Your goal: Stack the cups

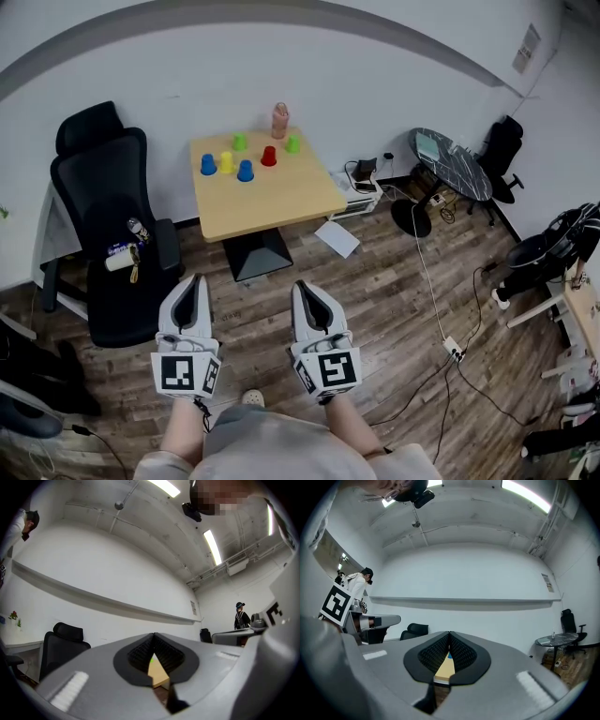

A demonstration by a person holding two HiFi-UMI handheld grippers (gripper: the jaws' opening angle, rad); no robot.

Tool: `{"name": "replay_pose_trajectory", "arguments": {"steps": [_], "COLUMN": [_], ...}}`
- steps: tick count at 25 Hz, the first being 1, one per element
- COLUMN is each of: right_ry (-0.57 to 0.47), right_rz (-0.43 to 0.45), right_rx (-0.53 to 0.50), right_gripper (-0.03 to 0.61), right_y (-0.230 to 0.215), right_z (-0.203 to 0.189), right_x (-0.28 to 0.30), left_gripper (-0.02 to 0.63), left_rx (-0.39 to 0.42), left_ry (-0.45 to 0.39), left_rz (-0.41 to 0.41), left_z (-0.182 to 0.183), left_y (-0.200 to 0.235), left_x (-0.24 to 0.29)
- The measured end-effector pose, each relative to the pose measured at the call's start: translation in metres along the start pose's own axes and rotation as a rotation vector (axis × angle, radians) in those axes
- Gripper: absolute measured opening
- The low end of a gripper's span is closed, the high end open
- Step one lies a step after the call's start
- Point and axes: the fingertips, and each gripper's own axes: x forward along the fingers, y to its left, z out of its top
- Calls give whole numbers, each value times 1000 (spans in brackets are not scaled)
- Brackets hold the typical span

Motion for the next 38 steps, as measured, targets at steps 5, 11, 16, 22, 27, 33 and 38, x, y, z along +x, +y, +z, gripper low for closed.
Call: {"name": "replay_pose_trajectory", "arguments": {"steps": [5,11,16,22,27,33,38], "right_ry": [10,41,35,22,14,20,32], "right_rz": [-24,-33,-32,1,33,74,122], "right_rx": [-1,-1,5,18,11,17,35], "right_gripper": [5,5,5,5,5,5,5], "right_y": [4,-1,-16,-42,-76,-119,-145], "right_z": [-4,-16,-25,-33,-31,-42,-54], "right_x": [19,42,76,139,203,272,314], "left_gripper": [54,54,54,54,54,54,54], "left_rx": [-7,6,3,9,3,-10,-7], "left_ry": [1,37,59,59,48,36,41], "left_rz": [-28,-63,-75,-35,-3,31,68], "left_z": [-4,-19,-35,-46,-52,-68,-77], "left_y": [21,34,48,70,86,96,100], "left_x": [12,32,60,118,185,260,304]}}
